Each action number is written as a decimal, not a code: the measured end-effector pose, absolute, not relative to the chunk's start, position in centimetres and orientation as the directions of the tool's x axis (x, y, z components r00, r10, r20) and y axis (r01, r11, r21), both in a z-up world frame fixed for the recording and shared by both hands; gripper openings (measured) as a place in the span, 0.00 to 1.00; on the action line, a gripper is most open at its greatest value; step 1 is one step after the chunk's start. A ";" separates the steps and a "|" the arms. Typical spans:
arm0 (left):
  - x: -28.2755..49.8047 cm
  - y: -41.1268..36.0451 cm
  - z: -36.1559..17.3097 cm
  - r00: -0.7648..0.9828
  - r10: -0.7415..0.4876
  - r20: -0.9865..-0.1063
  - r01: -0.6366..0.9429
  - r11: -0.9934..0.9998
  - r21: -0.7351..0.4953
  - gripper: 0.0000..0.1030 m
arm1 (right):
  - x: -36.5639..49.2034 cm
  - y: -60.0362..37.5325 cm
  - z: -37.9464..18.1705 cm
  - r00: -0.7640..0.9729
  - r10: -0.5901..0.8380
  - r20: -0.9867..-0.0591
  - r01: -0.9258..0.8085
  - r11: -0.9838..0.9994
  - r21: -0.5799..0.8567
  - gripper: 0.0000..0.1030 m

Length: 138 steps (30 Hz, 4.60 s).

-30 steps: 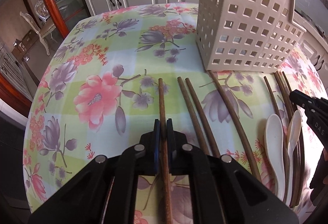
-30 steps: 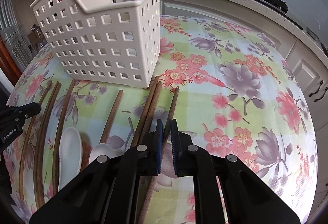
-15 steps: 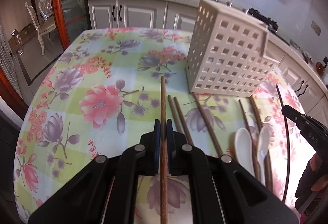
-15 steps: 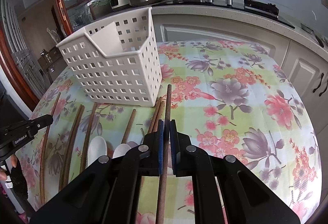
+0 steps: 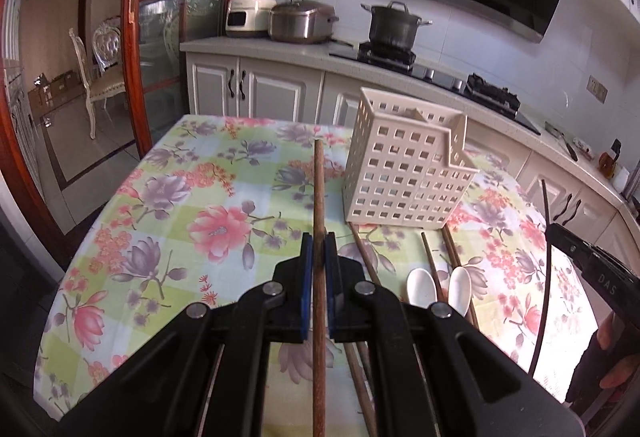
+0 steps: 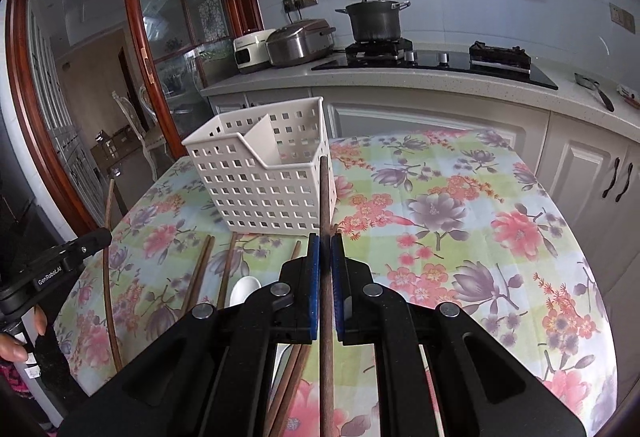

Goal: Organize utensils
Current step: 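Lift both held chopsticks upright and carry them over the white basket, then lower both chopsticks into the white basket and open both tools, then move both open tools back down to the remaining chopsticks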

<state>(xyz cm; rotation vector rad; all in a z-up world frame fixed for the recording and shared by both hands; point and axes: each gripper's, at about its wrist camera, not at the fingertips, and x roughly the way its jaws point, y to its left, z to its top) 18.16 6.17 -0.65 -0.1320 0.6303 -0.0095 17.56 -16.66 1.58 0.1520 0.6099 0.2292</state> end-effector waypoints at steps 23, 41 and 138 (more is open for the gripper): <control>11.6 3.3 3.2 0.912 -0.017 -0.411 -0.002 0.999 -0.044 0.06 | 11.4 -15.9 5.6 0.876 0.264 -0.404 -0.226 0.964 0.140 0.09; 15.8 2.1 9.7 0.933 -0.075 -0.353 0.071 0.997 -0.023 0.06 | 15.3 -14.7 10.7 0.914 0.248 -0.321 -0.250 0.968 0.035 0.08; 21.7 6.7 -7.6 0.746 0.029 -0.665 -0.112 0.990 -0.082 0.90 | 23.7 -14.8 -7.0 0.635 0.228 -0.738 -0.129 0.973 0.189 0.23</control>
